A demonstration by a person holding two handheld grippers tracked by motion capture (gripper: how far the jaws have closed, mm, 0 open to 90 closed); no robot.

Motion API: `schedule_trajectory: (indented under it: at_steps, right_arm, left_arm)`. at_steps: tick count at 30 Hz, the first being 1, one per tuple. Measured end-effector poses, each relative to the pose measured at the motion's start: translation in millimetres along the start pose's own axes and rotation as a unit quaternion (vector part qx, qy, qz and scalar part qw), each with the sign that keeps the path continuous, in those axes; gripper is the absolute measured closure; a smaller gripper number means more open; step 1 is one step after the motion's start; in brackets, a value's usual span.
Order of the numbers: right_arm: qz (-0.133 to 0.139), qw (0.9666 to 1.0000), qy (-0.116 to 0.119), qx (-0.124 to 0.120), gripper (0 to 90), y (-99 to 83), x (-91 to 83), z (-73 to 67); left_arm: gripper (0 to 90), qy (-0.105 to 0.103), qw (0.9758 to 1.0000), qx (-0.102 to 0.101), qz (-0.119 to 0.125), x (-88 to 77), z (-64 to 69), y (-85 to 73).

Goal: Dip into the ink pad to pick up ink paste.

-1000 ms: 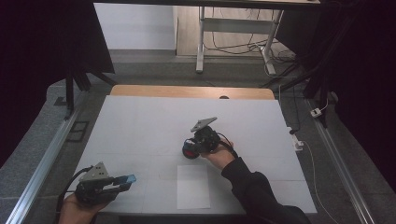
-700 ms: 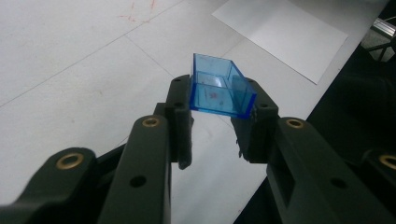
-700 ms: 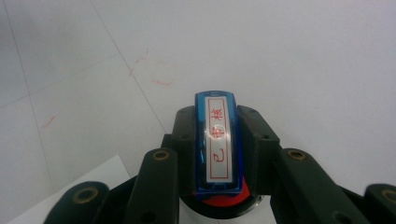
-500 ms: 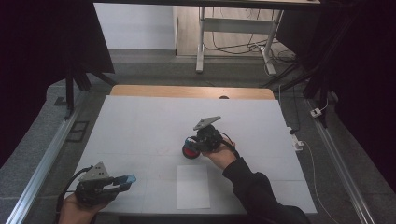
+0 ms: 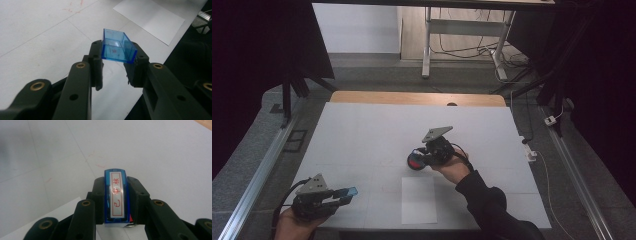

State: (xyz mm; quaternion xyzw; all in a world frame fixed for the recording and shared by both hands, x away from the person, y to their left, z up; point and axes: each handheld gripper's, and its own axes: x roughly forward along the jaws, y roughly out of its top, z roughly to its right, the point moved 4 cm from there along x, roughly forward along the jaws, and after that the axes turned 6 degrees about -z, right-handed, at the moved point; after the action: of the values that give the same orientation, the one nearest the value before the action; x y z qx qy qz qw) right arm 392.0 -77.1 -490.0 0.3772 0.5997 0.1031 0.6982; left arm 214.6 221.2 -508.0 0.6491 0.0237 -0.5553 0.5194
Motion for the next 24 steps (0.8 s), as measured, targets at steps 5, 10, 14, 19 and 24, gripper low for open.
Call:
schedule_trajectory:
  at_steps: [5, 10, 14, 19, 24]
  right_arm:
    - [0.008, 1.0000, 0.003, 0.004, 69.8, 0.2, -8.3, -5.2]
    - [0.014, 0.9999, 0.007, 0.005, 69.9, -0.1, -15.5, -9.6]
    - [0.021, 0.9997, 0.011, 0.010, 69.8, -1.0, -21.6, -12.8]
    - [0.024, 0.9996, 0.012, 0.013, 69.8, -3.5, -28.1, -16.0]
    - [0.025, 0.9995, 0.014, 0.010, 69.8, -5.6, -33.7, -20.5]
  left_arm:
    - [68.7, 0.000, 1.0000, 0.000, 0.000, 0.0, 0.2, 0.1]
    - [68.7, -0.002, 1.0000, -0.001, 0.001, -0.1, 0.1, 0.0]
    - [68.7, -0.002, 1.0000, 0.000, 0.001, -0.1, 0.1, 0.0]
    - [68.7, -0.002, 1.0000, 0.000, 0.001, -0.1, 0.2, 0.1]
    - [68.7, -0.002, 1.0000, 0.001, 0.000, -0.1, 0.4, 0.1]
